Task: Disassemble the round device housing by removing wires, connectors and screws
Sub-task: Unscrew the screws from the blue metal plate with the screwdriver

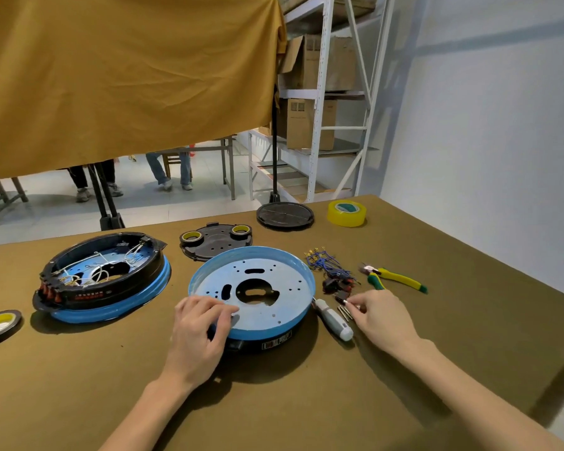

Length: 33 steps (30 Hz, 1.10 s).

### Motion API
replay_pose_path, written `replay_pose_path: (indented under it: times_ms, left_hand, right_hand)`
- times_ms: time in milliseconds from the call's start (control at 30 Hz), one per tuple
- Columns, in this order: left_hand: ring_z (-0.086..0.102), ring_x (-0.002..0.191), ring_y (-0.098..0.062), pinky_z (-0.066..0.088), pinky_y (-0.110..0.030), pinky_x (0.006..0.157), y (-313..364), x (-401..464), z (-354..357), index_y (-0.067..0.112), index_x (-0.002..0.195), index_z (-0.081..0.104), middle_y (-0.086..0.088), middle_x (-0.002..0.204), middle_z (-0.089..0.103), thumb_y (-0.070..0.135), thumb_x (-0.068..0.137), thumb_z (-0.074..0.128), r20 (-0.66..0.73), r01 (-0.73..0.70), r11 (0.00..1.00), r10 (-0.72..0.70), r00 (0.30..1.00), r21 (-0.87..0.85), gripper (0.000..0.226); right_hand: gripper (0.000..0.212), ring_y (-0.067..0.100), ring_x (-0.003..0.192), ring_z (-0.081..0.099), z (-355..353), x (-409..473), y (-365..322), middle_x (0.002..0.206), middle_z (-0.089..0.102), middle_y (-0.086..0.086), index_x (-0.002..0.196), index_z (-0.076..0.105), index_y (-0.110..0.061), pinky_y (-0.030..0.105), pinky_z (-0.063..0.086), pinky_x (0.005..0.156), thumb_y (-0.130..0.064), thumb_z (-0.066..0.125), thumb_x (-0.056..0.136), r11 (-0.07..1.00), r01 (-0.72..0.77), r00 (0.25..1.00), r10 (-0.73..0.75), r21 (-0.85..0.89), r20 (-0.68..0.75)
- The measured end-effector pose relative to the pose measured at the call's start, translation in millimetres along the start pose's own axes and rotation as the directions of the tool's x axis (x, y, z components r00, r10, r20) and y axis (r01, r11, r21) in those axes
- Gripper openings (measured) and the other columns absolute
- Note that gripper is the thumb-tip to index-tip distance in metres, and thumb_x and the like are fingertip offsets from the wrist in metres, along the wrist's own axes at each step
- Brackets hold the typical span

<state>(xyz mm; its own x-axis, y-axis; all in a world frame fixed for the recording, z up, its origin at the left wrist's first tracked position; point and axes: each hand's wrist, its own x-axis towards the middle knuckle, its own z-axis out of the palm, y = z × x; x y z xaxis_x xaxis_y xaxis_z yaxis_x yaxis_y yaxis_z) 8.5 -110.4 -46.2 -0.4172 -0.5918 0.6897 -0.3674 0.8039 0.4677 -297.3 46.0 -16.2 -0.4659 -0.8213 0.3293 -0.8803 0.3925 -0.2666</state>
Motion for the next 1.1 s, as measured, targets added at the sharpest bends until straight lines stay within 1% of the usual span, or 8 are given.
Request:
replay_pose_path:
  times_ms: [167,300,400,500,733,867,1000,1100]
  left_hand:
    - [0.054,0.105,-0.004,0.025,-0.021,0.105,1.5,-1.3,-2.3,0.024,0.096,0.078,0.014,0.096,0.067,0.047,0.100,0.043,0.004,-0.015,1.000,0.015,1.000,0.000,0.042]
    - [0.054,0.105,-0.007,0.029,-0.029,0.104,1.7,-2.0,-2.2,0.026,0.095,0.077,0.013,0.096,0.065,0.049,0.097,0.048,0.025,-0.032,0.999,0.032,0.999,0.006,0.037]
    - [0.053,0.104,-0.009,0.030,-0.034,0.104,1.0,-2.4,-1.6,0.026,0.096,0.077,0.012,0.098,0.065,0.052,0.094,0.052,0.051,-0.051,0.998,0.049,0.998,0.043,0.037]
    - [0.053,0.105,-0.010,0.029,-0.033,0.104,-1.8,-3.6,-1.6,0.027,0.096,0.077,0.013,0.098,0.065,0.055,0.093,0.053,0.044,-0.058,0.997,0.056,0.997,0.050,0.036]
    - [0.054,0.104,-0.013,0.033,-0.038,0.104,-1.4,-4.7,-0.9,0.028,0.094,0.077,0.013,0.098,0.065,0.061,0.093,0.052,0.038,-0.032,0.999,0.030,0.999,0.041,0.041]
    - [0.051,0.106,-0.008,0.025,-0.025,0.107,-0.7,-6.6,-4.4,0.031,0.098,0.075,0.015,0.101,0.064,0.076,0.087,0.053,0.071,-0.072,0.997,0.070,0.995,0.034,0.052]
    - [0.053,0.103,-0.007,0.032,-0.034,0.103,0.7,-8.1,-7.5,0.030,0.096,0.076,0.016,0.100,0.065,0.075,0.081,0.062,0.092,-0.113,0.993,0.109,0.990,0.041,0.049]
    - [0.054,0.098,-0.002,0.032,-0.031,0.101,4.7,-4.0,-9.1,0.026,0.087,0.076,0.017,0.094,0.066,0.078,0.081,0.060,0.050,-0.081,0.997,0.082,0.995,-0.020,0.055]
  right_hand:
    - [0.029,0.018,0.093,0.068,9.6,1.4,4.5,0.092,0.075,-0.007,0.109,0.077,-0.031,0.032,0.054,0.071,-0.041,0.051,0.102,0.989,-0.026,0.999,0.028,-0.145,0.015]
    - [0.034,0.012,0.088,0.066,2.9,-6.4,-9.3,0.095,0.073,-0.013,0.110,0.074,-0.033,0.030,0.052,0.068,-0.052,0.049,0.098,0.997,-0.029,0.993,0.038,0.074,-0.111]
    - [0.046,0.014,0.092,0.065,6.8,-9.7,-32.8,0.109,0.064,-0.010,0.116,0.065,-0.032,0.031,0.050,0.067,-0.066,0.044,0.093,0.997,0.071,0.997,-0.071,-0.030,0.016]
    - [0.039,0.023,0.100,0.064,16.5,-7.4,-47.6,0.121,0.051,0.001,0.123,0.056,-0.021,0.033,0.047,0.070,-0.052,0.052,0.098,0.977,0.104,0.986,-0.075,-0.189,0.152]
    - [0.032,0.013,0.080,0.057,19.1,-25.4,-28.6,0.107,0.051,-0.002,0.110,0.063,-0.020,0.027,0.050,0.066,-0.048,0.049,0.100,0.991,0.040,0.992,-0.024,-0.126,0.122]
    - [0.036,0.009,0.082,0.055,16.5,-27.7,-29.6,0.101,0.051,-0.008,0.114,0.066,-0.025,0.024,0.050,0.064,-0.053,0.050,0.098,0.980,0.036,0.998,-0.024,-0.194,0.063]
    - [0.034,0.010,0.099,0.059,10.5,-19.4,-46.7,0.111,0.059,-0.007,0.124,0.065,-0.024,0.023,0.050,0.072,-0.045,0.059,0.097,0.997,0.075,0.988,-0.071,0.027,-0.137]
    - [0.035,0.005,0.105,0.056,8.9,-1.3,-68.4,0.114,0.053,-0.012,0.128,0.061,-0.025,0.027,0.051,0.086,-0.046,0.055,0.100,0.942,0.077,0.991,-0.036,0.326,-0.130]
